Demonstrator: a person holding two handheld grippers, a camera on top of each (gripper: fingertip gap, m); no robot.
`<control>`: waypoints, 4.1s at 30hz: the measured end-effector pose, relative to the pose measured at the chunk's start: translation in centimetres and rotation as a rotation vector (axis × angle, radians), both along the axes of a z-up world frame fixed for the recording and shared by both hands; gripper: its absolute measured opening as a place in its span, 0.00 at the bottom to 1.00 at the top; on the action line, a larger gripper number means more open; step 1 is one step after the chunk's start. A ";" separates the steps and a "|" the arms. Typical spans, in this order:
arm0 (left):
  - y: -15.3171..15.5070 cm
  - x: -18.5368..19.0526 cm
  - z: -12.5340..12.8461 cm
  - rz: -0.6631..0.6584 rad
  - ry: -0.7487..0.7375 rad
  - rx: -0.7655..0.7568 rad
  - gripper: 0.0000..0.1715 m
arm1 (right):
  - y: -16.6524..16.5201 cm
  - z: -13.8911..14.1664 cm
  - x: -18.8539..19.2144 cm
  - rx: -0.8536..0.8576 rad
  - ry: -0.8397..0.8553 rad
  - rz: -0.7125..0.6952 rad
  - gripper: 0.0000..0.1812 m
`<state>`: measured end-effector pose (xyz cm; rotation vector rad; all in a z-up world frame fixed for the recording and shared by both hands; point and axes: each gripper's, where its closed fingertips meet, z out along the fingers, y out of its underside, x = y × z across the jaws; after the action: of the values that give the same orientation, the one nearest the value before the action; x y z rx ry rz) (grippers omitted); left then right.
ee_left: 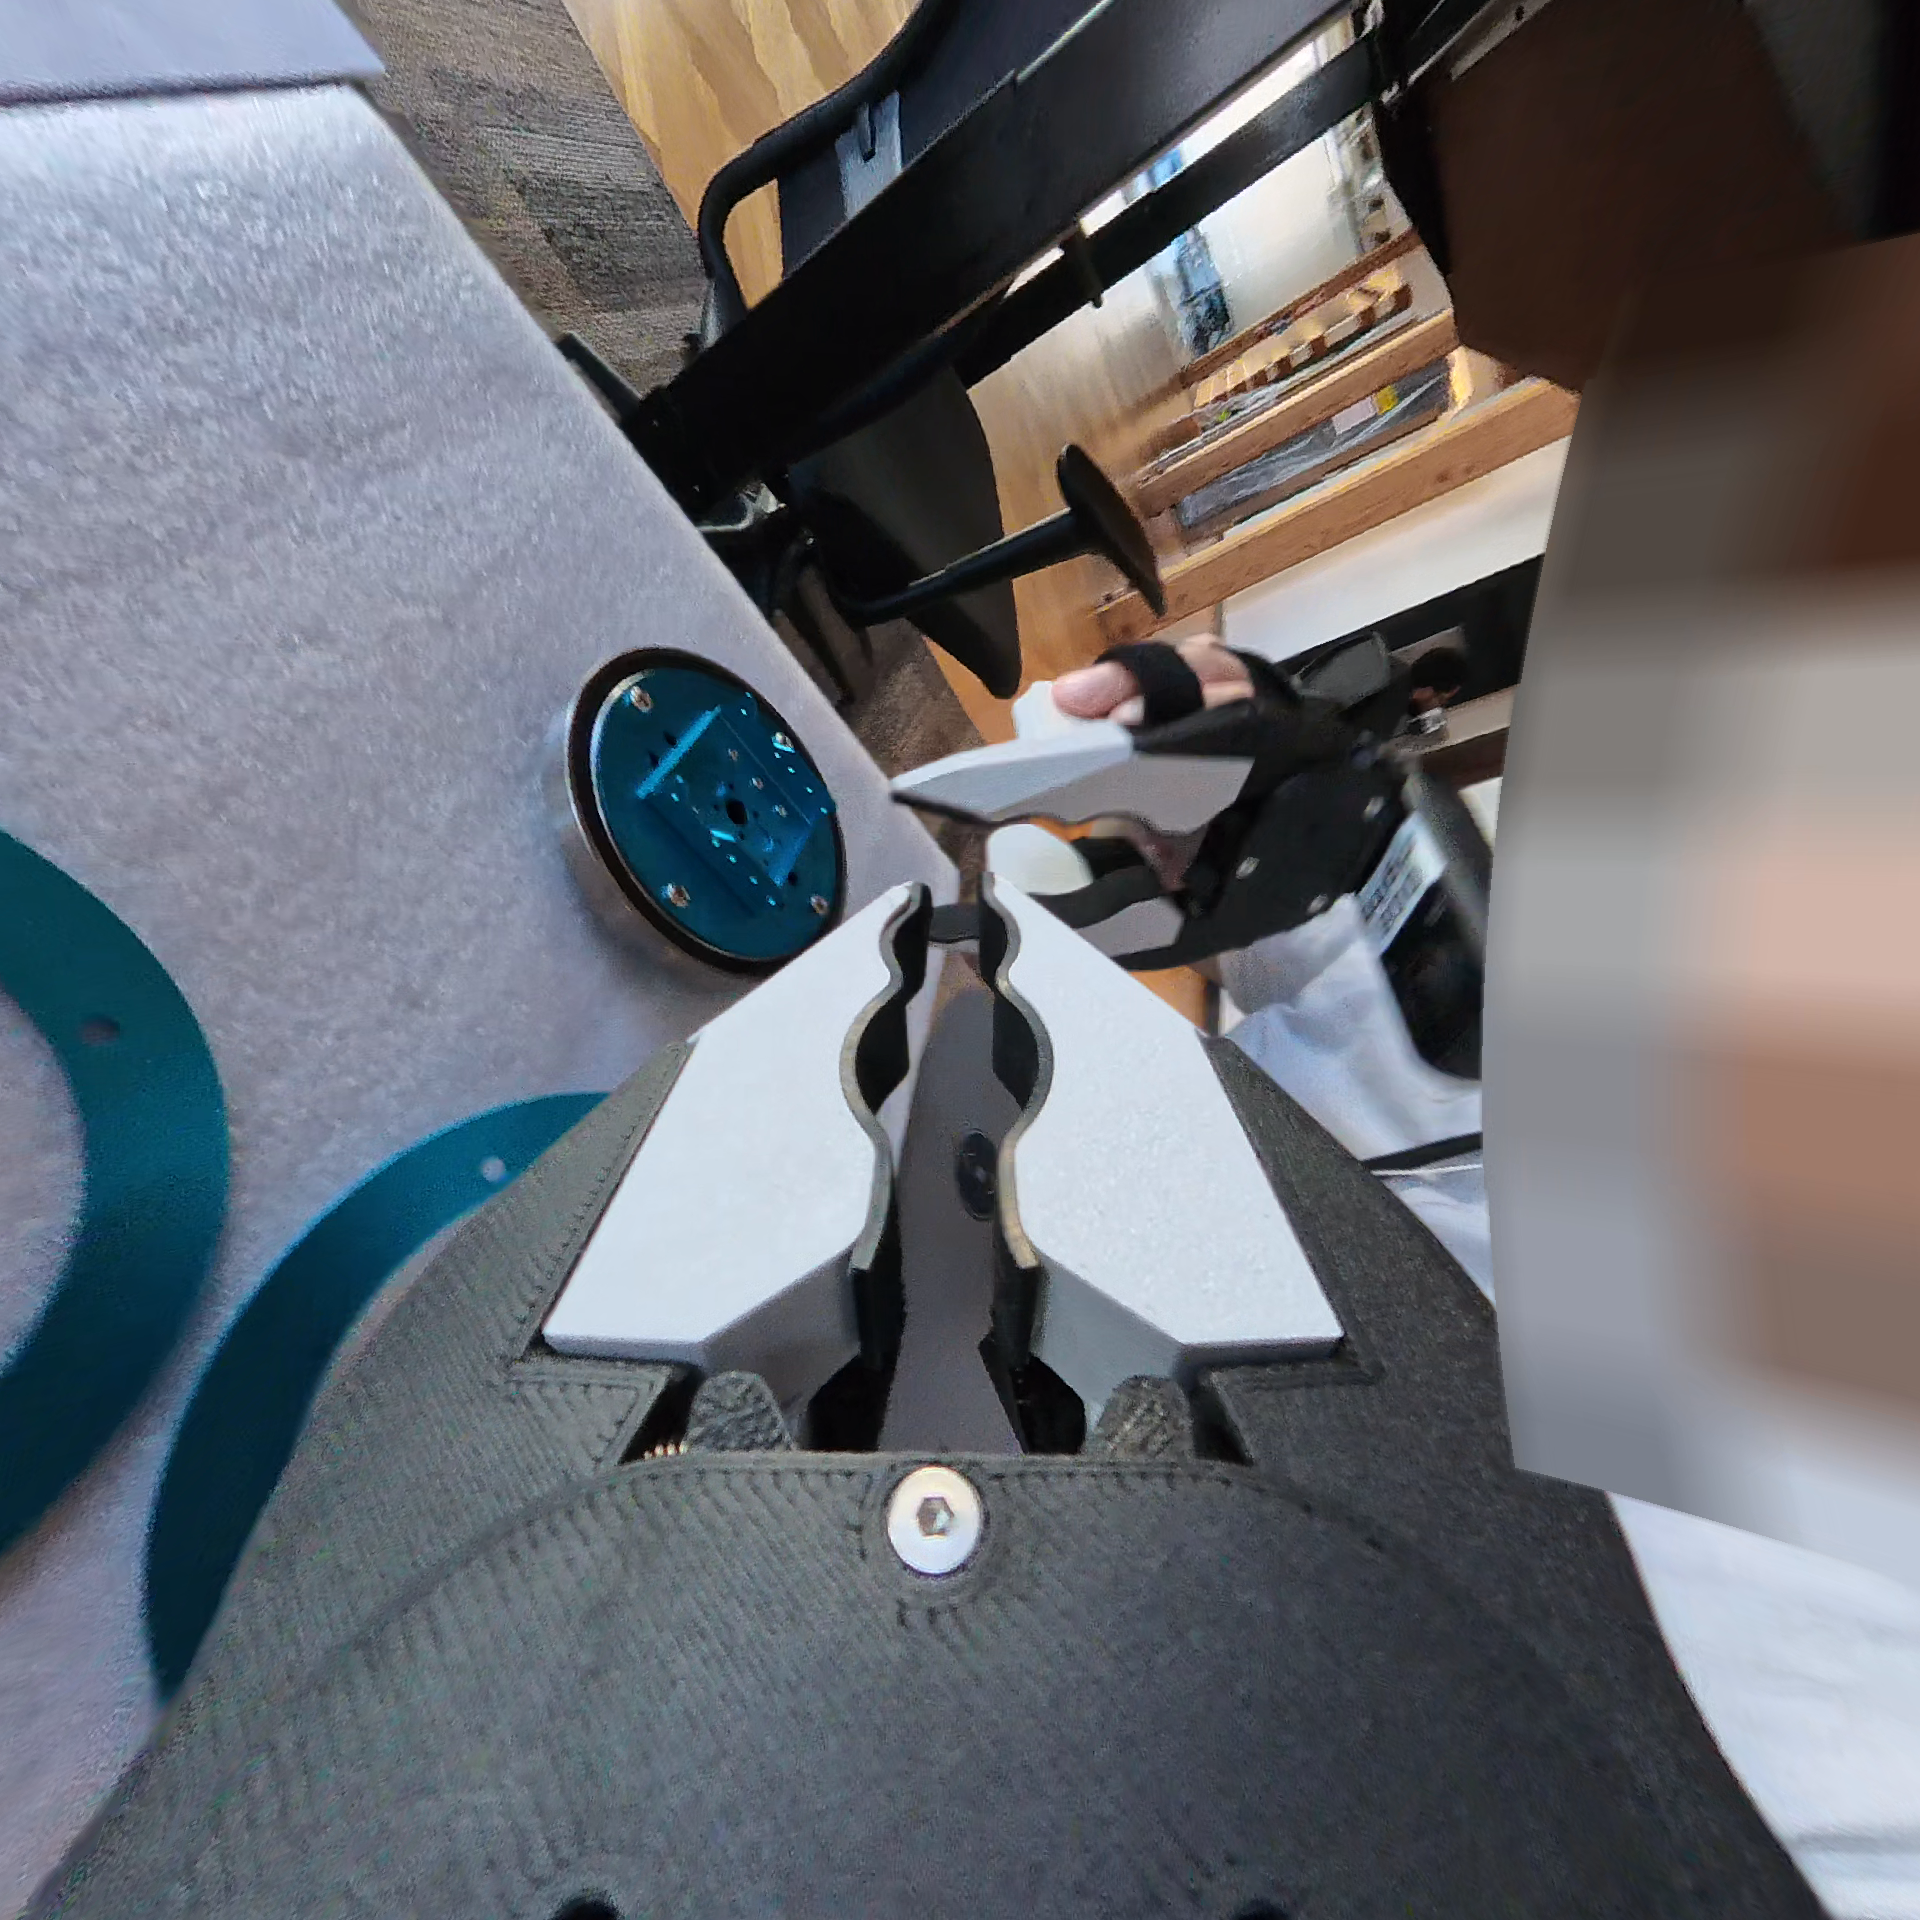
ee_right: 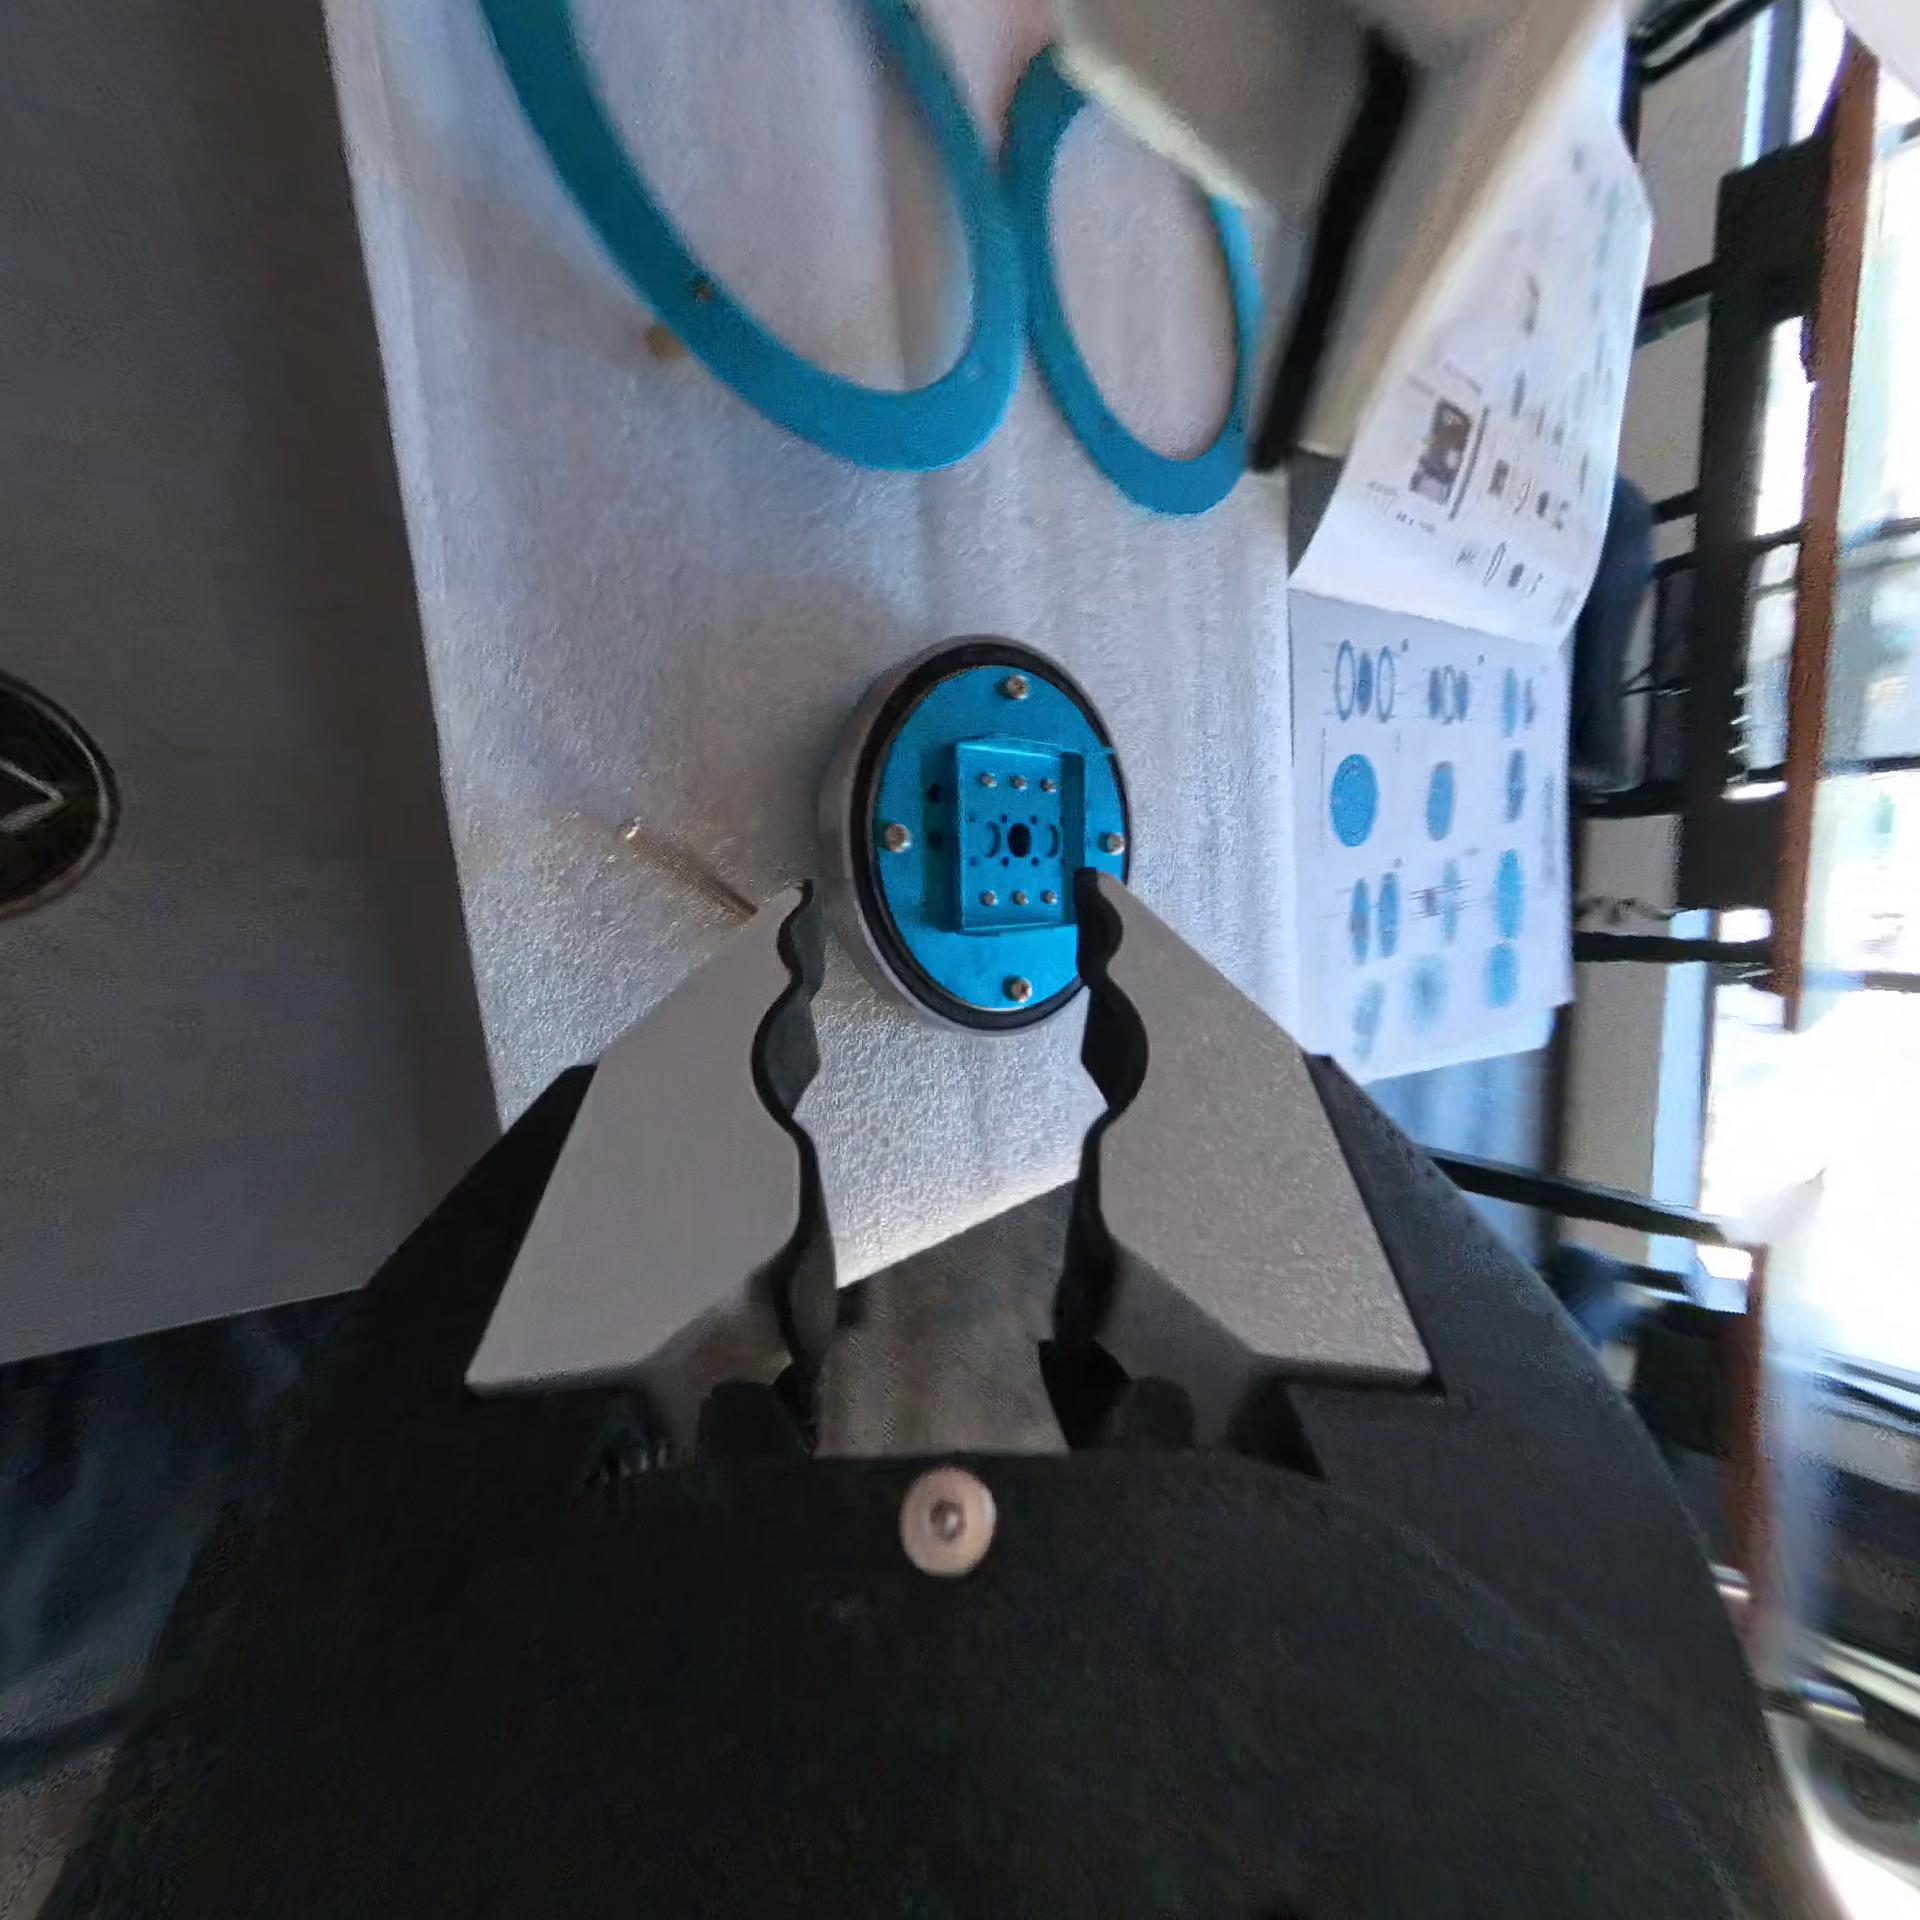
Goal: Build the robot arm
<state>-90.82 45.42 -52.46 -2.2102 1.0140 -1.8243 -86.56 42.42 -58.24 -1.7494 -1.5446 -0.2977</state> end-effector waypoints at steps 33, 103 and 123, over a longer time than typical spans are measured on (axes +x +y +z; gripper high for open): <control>1.6 1.2 -1.7 -0.078 -0.054 0.920 0.38 | 3.9 0.5 3.4 -0.495 0.876 0.294 0.38; 1.6 1.1 -4.1 -0.133 0.049 1.044 0.45 | 4.4 -0.2 3.7 -0.553 0.985 0.354 0.33; 1.3 1.0 -5.2 -0.181 0.098 1.050 0.43 | 4.4 -0.2 3.8 -0.566 1.001 0.358 0.32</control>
<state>-89.85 46.73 -57.69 -1.5581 1.6951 -0.8322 -82.76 46.78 -58.47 -1.5433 -1.1562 1.1250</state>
